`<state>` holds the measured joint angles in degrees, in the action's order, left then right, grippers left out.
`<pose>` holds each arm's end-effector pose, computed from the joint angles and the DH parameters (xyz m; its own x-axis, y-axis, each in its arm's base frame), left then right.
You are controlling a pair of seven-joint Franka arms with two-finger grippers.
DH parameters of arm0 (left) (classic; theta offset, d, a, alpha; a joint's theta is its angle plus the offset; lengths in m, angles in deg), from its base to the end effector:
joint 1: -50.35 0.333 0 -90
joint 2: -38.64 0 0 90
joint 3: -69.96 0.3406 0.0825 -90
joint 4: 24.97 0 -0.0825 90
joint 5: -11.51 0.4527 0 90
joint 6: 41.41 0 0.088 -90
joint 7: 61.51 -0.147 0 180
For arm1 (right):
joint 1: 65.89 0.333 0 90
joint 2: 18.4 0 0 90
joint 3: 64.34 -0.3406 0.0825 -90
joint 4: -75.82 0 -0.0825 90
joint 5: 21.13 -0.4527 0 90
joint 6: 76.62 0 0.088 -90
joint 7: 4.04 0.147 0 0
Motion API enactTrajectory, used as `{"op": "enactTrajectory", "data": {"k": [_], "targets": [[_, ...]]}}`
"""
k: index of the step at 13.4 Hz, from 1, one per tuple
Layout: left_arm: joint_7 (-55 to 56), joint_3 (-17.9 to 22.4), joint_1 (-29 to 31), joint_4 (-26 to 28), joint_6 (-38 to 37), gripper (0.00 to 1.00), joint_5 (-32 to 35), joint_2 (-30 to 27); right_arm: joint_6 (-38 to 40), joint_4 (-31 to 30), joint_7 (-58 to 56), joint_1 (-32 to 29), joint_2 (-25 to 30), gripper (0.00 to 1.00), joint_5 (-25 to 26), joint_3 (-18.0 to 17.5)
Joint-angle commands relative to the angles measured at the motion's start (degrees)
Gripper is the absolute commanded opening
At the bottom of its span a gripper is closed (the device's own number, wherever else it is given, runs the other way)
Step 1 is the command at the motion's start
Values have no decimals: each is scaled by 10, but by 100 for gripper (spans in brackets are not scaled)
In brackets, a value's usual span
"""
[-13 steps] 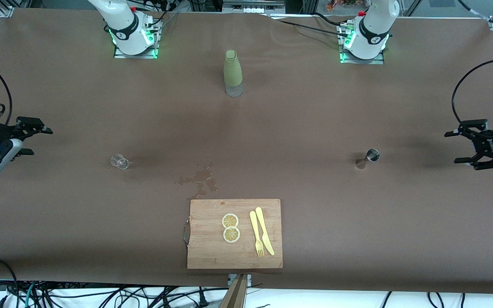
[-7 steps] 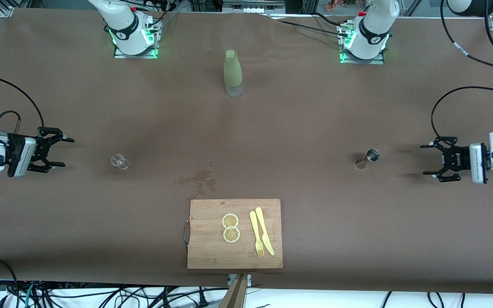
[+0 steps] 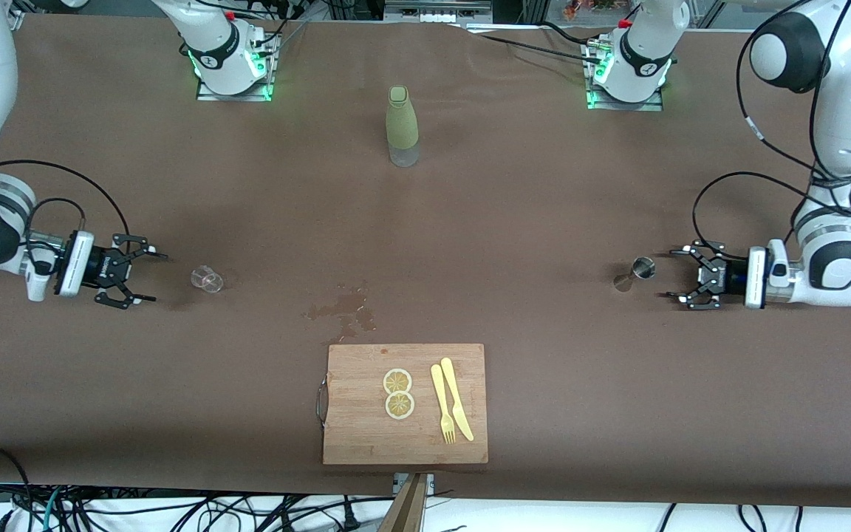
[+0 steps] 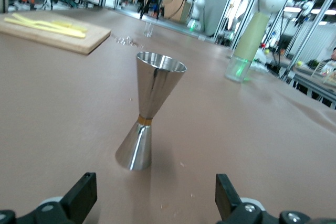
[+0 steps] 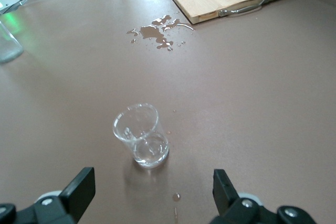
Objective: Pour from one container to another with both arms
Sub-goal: 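Lower the left gripper to the steel jigger while the right gripper reaches the beaker, then close the left gripper on the jigger while the right gripper grasps the beaker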
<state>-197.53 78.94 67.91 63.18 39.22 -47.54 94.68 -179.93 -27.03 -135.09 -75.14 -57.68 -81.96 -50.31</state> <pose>0.6213 0.1529 0.0254 0.2480 -0.3071 0.9188 -0.9566 0.0720 0.2823 0.6369 -0.1569 0.1024 0.2693 0.5683 0.7775 0.9616 -0.2027 -0.1850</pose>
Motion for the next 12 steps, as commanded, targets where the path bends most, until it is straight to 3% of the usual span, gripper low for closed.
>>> {"op": "enactTrajectory", "data": {"k": [1, 4, 12], "targets": [[-76, 5, -8, -14, -28, 95, -29, 19, 20, 1, -66, -10, -26, 100, -51, -3], [-144, 0, -22, -18, -30, 89, -41, 24, 36, -2, -124, -10, -49, 100, -106, -3], [-180, -20, -39, -30, -30, 80, -41, 36, 86, -28, -192, -3, -83, 100, -153, -7]]}}
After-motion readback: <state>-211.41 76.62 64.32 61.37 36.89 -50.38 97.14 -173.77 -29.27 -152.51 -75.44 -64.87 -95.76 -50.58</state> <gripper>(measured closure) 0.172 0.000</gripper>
